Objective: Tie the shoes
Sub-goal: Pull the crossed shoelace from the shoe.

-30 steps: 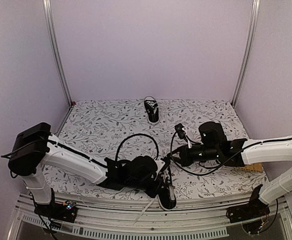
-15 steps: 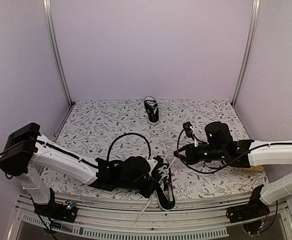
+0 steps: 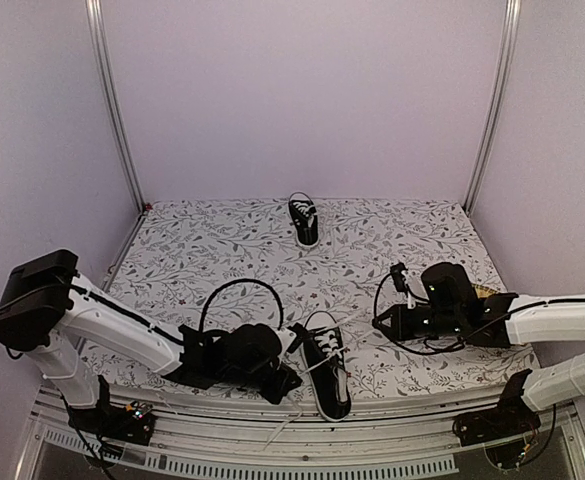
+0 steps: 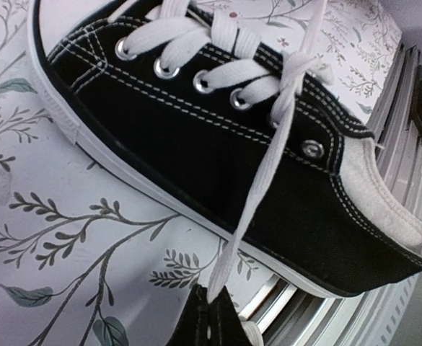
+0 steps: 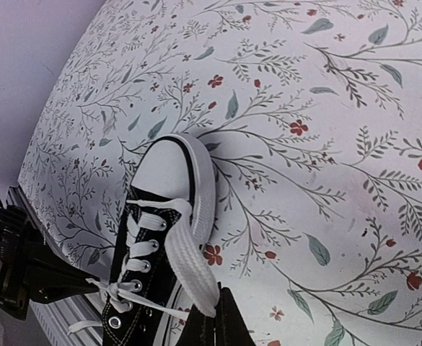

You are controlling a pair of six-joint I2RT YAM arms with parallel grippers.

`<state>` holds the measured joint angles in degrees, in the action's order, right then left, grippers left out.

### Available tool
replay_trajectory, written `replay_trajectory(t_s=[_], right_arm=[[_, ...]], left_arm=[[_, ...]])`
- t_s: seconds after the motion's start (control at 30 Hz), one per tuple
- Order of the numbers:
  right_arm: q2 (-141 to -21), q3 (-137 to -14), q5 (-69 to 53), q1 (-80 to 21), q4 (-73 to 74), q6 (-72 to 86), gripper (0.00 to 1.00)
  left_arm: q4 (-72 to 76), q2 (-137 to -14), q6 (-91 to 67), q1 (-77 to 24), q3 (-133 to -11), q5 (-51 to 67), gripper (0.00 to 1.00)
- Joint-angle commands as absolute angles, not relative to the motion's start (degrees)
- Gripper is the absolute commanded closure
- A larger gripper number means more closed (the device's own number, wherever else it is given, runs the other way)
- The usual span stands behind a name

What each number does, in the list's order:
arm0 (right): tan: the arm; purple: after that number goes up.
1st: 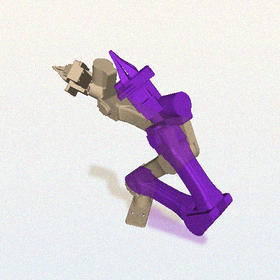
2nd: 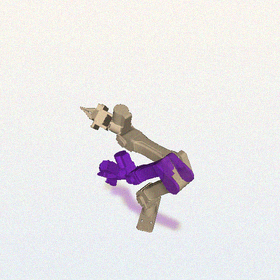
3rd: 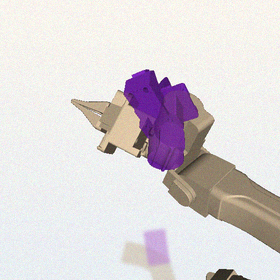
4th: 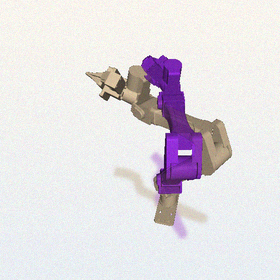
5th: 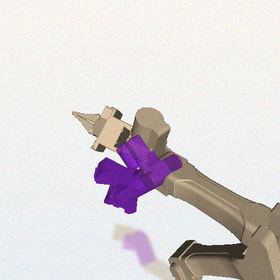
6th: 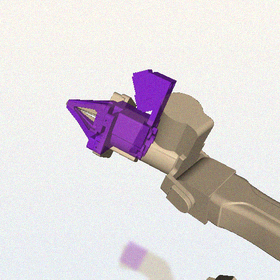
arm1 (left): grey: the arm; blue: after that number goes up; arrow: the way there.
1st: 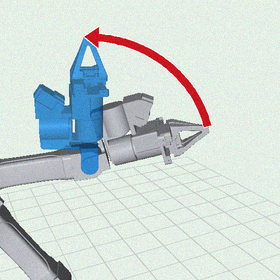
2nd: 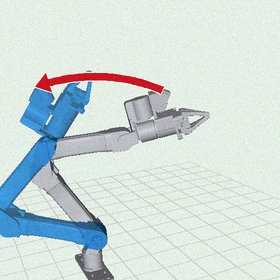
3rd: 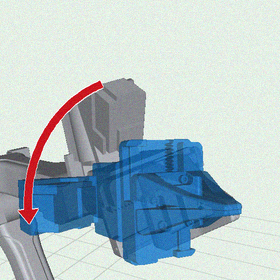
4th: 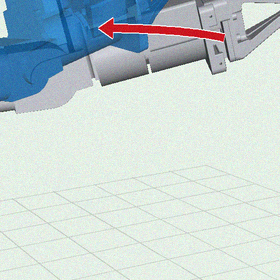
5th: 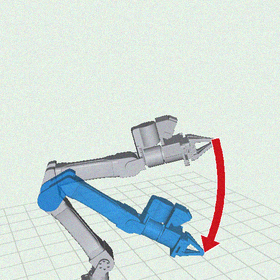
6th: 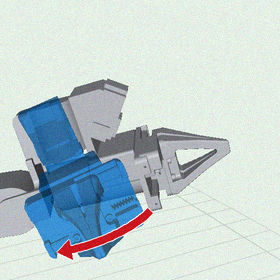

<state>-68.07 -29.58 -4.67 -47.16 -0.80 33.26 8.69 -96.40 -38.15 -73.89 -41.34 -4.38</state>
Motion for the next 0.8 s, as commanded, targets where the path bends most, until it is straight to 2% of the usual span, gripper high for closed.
replay_trajectory(t_s=[0.0,0.77], right_arm=[[-65.02,-25.49,-0.78,-44.50,1.39,37.84,0.98],[-65.49,-17.36,-0.51,-41.97,-1.88,42.94,0.98]], left_arm=[[11.51,-94.11,-38.68,-72.53,-38.94,-2.52,1.00],[7.39,-86.81,-47.35,-67.61,-29.53,-9.15,1.00]])
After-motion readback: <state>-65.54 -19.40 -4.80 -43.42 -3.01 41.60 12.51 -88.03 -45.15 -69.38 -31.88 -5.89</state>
